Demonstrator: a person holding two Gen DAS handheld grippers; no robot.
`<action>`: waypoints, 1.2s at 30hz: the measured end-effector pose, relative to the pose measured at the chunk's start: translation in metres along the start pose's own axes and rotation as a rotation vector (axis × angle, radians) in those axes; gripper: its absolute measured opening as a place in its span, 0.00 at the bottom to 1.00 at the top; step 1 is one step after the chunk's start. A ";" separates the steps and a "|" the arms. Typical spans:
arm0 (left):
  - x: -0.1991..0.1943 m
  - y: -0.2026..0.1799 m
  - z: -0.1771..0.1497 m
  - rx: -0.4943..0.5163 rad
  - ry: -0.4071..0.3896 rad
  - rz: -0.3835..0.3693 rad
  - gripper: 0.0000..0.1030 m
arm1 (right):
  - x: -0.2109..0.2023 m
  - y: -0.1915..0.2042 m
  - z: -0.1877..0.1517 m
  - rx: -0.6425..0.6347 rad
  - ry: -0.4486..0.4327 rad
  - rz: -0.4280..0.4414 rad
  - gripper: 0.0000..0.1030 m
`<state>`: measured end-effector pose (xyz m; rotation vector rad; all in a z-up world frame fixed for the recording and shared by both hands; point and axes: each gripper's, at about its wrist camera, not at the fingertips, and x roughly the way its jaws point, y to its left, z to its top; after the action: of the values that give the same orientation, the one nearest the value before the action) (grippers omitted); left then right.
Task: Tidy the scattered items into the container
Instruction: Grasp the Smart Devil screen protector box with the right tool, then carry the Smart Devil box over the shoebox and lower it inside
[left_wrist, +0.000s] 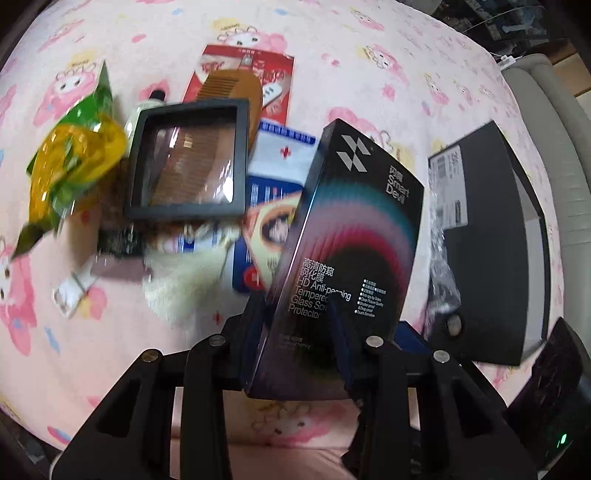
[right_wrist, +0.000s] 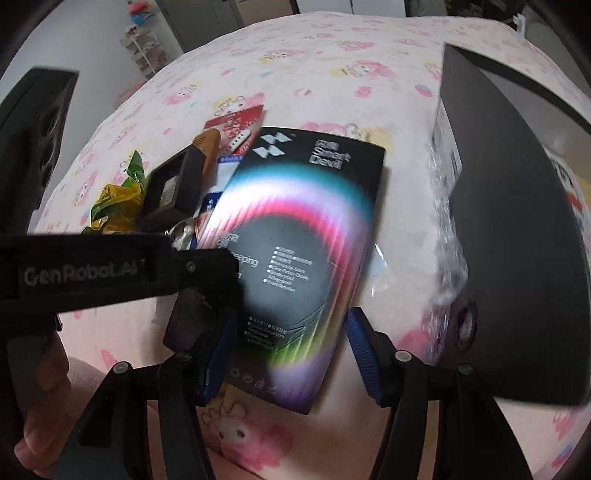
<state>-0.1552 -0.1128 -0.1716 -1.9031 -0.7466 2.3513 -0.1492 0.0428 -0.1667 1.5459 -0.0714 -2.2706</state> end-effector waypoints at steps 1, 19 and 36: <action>-0.003 0.002 -0.005 -0.011 0.004 -0.014 0.36 | -0.004 -0.002 -0.002 0.009 0.017 0.010 0.51; 0.015 -0.017 -0.033 0.051 0.088 -0.018 0.46 | -0.005 -0.045 -0.021 0.070 0.021 0.113 0.51; -0.077 -0.037 -0.084 0.177 -0.093 -0.102 0.41 | -0.090 -0.048 -0.032 0.080 -0.074 0.210 0.44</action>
<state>-0.0679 -0.0747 -0.0991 -1.6568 -0.6031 2.3690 -0.1054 0.1238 -0.1120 1.4194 -0.3331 -2.1807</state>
